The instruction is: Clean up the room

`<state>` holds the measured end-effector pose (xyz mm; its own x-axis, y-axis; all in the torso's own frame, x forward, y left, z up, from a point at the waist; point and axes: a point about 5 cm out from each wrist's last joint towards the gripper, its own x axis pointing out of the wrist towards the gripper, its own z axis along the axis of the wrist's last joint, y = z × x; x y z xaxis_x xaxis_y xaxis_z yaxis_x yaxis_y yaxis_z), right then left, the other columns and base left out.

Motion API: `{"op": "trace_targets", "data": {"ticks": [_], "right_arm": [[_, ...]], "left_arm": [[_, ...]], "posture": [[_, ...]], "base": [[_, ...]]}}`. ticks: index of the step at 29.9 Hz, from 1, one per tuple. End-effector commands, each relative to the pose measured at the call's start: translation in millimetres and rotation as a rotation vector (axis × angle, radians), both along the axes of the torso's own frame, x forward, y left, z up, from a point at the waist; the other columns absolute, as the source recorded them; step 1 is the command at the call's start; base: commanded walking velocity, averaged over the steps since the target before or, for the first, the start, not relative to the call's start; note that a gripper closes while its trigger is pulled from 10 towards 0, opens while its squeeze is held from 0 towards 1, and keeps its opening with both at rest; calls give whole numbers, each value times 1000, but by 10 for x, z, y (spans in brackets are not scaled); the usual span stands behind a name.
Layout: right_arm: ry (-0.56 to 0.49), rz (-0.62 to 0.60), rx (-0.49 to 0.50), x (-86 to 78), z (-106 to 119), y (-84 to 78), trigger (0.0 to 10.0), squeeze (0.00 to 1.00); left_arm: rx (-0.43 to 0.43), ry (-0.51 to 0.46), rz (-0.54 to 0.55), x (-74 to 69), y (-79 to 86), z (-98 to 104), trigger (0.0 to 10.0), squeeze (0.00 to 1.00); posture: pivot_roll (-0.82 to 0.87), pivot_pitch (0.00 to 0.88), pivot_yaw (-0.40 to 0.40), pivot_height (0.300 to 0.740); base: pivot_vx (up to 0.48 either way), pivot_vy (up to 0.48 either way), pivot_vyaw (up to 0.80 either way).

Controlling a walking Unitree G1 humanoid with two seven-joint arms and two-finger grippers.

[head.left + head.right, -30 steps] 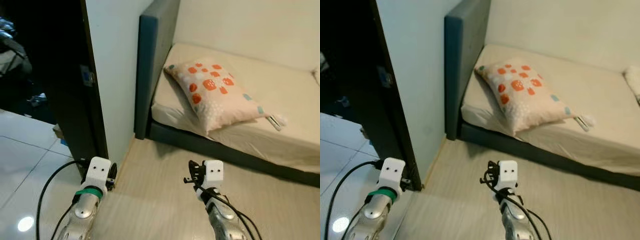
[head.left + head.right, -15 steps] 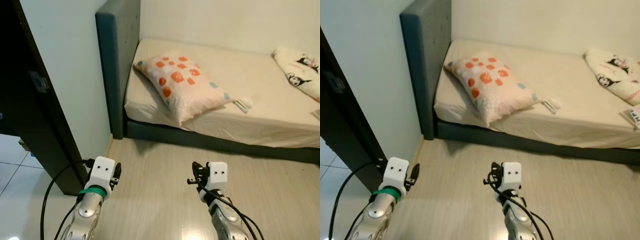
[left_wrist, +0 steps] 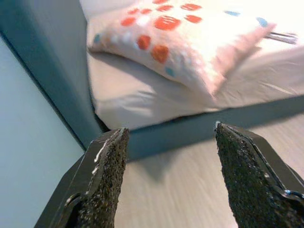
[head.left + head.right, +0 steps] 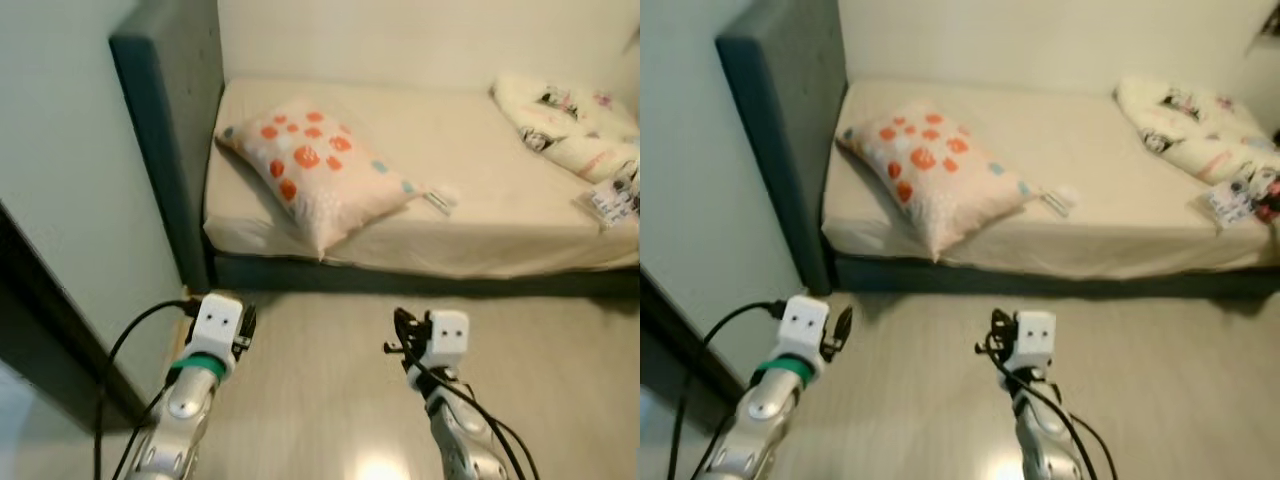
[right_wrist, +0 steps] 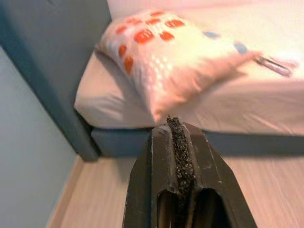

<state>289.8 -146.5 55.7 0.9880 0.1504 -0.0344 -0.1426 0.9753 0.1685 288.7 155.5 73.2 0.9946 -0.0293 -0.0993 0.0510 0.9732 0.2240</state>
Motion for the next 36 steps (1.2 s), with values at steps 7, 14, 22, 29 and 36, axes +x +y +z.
{"op": "trace_targets", "data": {"ticks": [7, 14, 22, 29, 36], "right_arm": [[4, 35, 7, -15, 12, 114, 10000, 0], [-12, 31, 12, -2, 60, 143, 10000, 0], [-12, 16, 1, -25, 74, 74, 10000, 0], [0, -4, 3, -100, 47, 50, 10000, 0], [5, -19, 5, -142, 43, 38, 10000, 0]], "left_arm": [[8, 18, 25, -37, 76, -39, 10000, 0], [18, 15, 24, -24, 122, -14, 10000, 0], [26, 7, 7, 5, 134, 21, 10000, 0], [32, 10, -23, 7, 125, 35, 10000, 0], [36, 14, -31, 31, 150, 41, 10000, 0]], "posture": [[90, 30, -7, 740], [91, 35, -2, 740], [78, 53, -2, 740], [62, 86, 19, 740], [52, 93, 25, 740]], "base": [[417, 0, 0], [412, 0, 0], [411, 0, 0], [411, 0, -198], [414, 0, -736]]}}
